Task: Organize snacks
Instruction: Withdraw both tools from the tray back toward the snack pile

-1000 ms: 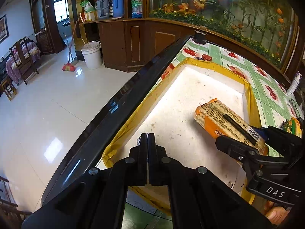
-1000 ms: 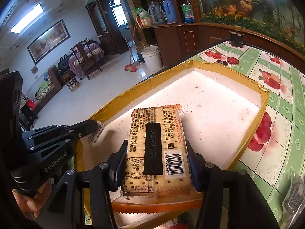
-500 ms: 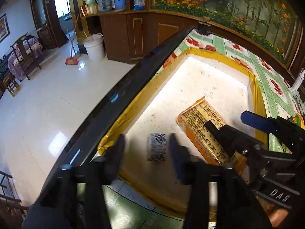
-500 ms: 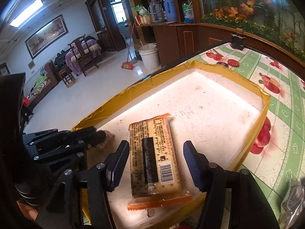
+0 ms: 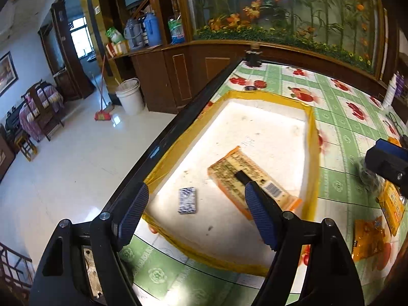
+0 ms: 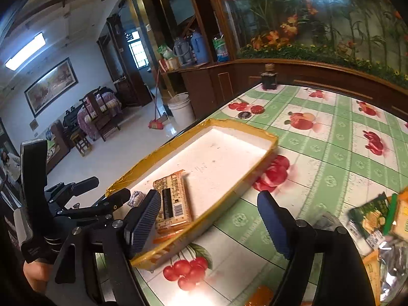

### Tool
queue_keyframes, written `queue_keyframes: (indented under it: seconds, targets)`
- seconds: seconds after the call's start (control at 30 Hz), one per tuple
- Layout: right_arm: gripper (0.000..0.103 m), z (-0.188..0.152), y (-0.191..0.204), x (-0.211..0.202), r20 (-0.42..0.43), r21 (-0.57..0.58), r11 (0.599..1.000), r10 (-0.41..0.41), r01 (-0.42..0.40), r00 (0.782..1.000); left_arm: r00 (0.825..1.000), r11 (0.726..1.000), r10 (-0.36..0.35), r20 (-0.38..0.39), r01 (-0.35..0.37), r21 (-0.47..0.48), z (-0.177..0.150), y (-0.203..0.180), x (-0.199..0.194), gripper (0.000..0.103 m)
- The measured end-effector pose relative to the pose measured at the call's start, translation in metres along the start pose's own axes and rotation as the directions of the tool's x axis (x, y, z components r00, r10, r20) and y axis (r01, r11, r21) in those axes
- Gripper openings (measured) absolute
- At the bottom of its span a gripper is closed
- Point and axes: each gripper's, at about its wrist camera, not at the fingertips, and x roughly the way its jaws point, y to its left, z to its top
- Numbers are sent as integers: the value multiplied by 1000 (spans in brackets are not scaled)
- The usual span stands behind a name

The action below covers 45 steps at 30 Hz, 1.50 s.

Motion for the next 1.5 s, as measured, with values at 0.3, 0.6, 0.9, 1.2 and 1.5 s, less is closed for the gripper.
queue_keyframes:
  seconds: [0.3, 0.6, 0.9, 1.2, 1.5]
  targets:
    - [81, -24, -57, -59, 47, 118, 989, -95, 89, 994, 999, 996, -38, 25, 36, 79, 3, -40, -16, 80]
    - [84, -50, -93, -90, 42, 186, 971, -161, 151, 986, 998, 993, -70, 9, 69, 94, 2, -57, -21, 81]
    - [87, -67, -107, -110, 36, 210, 958, -209, 197, 977, 993, 981, -116, 37, 108, 161, 1, -91, -39, 81]
    - [87, -76, -119, -120, 34, 227, 947, -240, 227, 970, 990, 976, -134, 44, 124, 179, 1, -106, -45, 81]
    - [87, -85, -129, -124, 16, 238, 941, -254, 243, 967, 988, 972, -151, 29, 143, 187, -4, -116, -43, 81]
